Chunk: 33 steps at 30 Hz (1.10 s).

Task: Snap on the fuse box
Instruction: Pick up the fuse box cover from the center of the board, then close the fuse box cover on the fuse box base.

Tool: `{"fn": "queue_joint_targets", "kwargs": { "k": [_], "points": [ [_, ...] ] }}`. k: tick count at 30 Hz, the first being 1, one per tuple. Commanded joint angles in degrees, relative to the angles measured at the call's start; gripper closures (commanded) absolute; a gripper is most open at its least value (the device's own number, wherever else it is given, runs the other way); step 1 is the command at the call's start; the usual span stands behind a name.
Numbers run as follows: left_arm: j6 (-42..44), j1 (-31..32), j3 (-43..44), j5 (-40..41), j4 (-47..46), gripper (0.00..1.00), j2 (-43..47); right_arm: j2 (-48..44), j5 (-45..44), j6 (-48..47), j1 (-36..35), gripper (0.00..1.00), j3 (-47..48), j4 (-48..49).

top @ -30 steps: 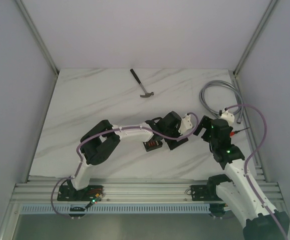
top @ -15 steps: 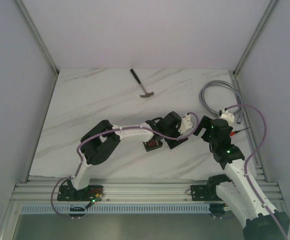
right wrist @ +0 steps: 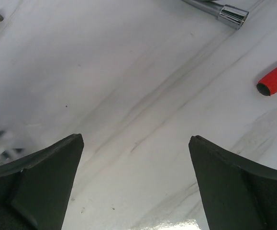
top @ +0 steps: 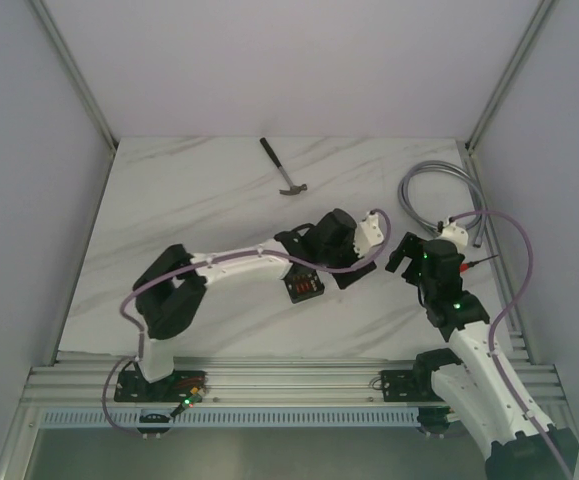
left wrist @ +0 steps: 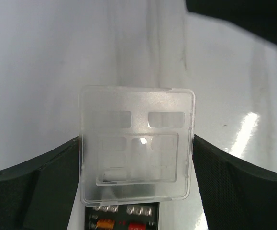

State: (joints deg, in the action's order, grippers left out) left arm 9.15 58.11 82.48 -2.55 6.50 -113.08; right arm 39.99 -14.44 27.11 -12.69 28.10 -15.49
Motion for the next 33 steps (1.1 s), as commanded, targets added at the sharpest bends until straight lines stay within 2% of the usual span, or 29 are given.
{"fn": "queue_joint_targets", "kwargs": {
  "k": [1,13,33],
  "points": [
    [0.77,-1.35,-2.77,-2.20,1.67,0.26,8.05,-0.76,1.89,-1.11,0.30,0.00,-0.23,1.19],
    [-1.24,-6.43,-15.81,-5.05,3.82,0.26,17.24,3.71,12.33,-3.42,0.30,0.00,-0.74,5.10],
    [-0.80,-9.37,-20.36,-11.53,0.80,0.22,14.72,8.11,18.20,-3.56,0.29,0.00,-1.64,8.02]
  ]
}}
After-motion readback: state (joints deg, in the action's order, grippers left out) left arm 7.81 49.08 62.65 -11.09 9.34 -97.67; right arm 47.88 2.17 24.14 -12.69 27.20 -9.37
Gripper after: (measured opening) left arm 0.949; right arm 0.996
